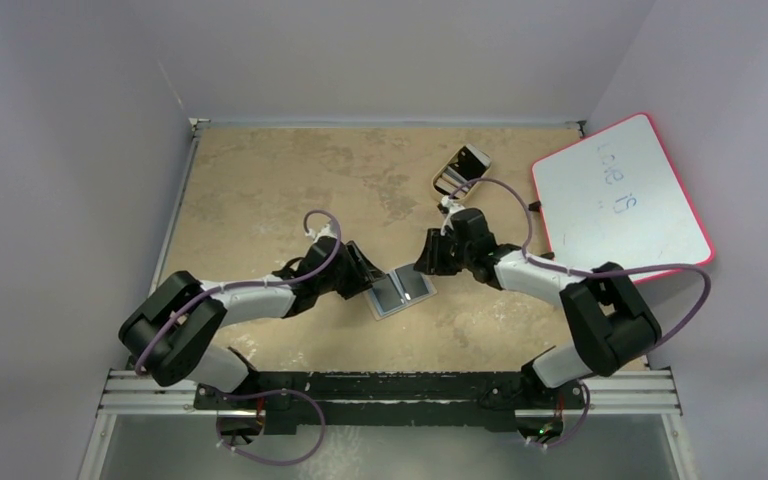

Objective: Put the credit cards into the card holder
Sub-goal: Turn over the card slot in the card holder, then pick up the credit card from the storage box, then insert the credit card into the card holder.

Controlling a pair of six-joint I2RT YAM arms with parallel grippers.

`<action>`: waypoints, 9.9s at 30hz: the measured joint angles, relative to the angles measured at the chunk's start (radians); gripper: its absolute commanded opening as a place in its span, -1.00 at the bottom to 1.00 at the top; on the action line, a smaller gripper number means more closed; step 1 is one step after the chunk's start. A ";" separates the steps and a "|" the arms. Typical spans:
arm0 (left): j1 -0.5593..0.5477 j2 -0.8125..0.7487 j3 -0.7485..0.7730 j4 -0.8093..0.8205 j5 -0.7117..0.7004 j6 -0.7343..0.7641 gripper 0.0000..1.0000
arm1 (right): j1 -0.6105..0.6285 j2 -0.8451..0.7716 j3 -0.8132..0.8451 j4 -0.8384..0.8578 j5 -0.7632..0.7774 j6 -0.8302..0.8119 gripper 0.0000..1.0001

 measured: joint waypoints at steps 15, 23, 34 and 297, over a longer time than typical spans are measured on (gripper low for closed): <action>0.002 0.035 0.072 -0.069 -0.042 0.058 -0.05 | 0.002 -0.039 -0.158 0.098 -0.008 0.060 -0.50; 0.001 0.003 0.129 -0.122 -0.049 0.071 -0.03 | 0.014 -0.101 -0.217 0.106 -0.017 0.121 -0.50; 0.001 0.062 0.095 -0.088 -0.008 0.051 -0.03 | 0.014 -0.101 -0.218 0.106 -0.017 0.137 -0.51; 0.018 -0.031 -0.050 0.151 0.230 0.078 -1.00 | -0.043 -0.037 -0.021 -0.148 0.070 -0.014 -0.68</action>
